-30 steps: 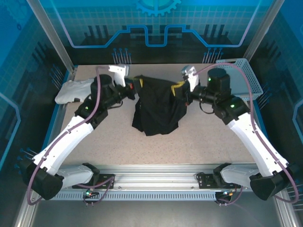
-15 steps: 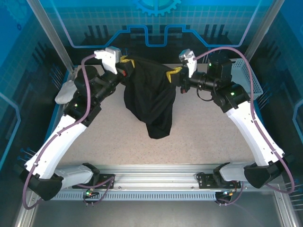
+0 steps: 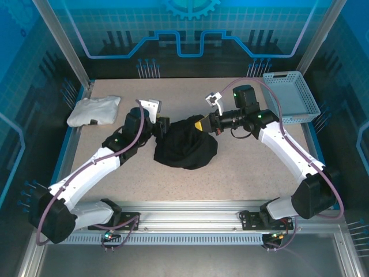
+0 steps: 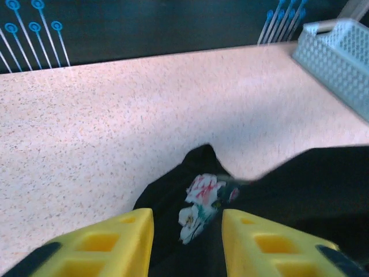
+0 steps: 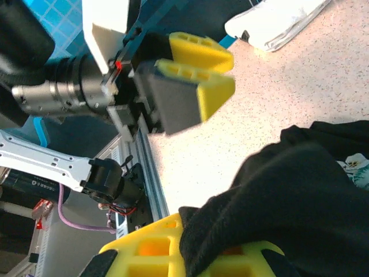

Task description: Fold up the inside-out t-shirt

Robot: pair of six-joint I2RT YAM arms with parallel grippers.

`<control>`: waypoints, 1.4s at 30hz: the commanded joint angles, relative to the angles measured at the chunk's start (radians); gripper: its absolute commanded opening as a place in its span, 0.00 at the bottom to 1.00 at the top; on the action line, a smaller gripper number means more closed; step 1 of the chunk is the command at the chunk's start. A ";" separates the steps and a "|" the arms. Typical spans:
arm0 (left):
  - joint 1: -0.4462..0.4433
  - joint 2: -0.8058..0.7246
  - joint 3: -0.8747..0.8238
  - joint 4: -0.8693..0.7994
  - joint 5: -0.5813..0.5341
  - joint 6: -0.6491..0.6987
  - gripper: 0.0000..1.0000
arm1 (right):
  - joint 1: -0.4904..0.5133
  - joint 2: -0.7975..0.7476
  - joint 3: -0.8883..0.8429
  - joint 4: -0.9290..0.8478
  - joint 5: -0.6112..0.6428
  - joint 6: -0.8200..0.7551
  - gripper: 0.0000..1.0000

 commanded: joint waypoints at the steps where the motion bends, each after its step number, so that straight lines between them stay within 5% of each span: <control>1: -0.058 -0.103 -0.031 -0.028 -0.026 -0.045 0.56 | -0.012 -0.006 0.003 0.055 -0.035 0.048 0.00; 8: -0.141 -0.074 -0.085 0.125 0.322 -0.066 0.49 | -0.013 -0.001 0.000 0.044 -0.019 0.044 0.00; 22: -0.143 0.122 -0.019 0.216 0.403 -0.068 0.34 | -0.013 -0.006 0.013 0.018 0.004 0.030 0.00; 29: -0.142 0.133 -0.003 0.221 0.359 -0.066 0.02 | -0.021 -0.015 0.025 -0.033 0.039 -0.012 0.00; 34: -0.143 0.060 0.018 0.215 0.404 -0.132 0.00 | 0.003 -0.014 0.113 -0.196 0.288 -0.129 0.01; 38: -0.143 -0.014 0.044 0.253 0.456 -0.318 0.00 | 0.050 -0.011 0.172 -0.231 0.512 -0.165 0.11; 42: -0.144 -0.036 0.066 0.249 0.384 -0.476 0.00 | 0.087 0.008 0.254 -0.246 0.714 -0.142 0.26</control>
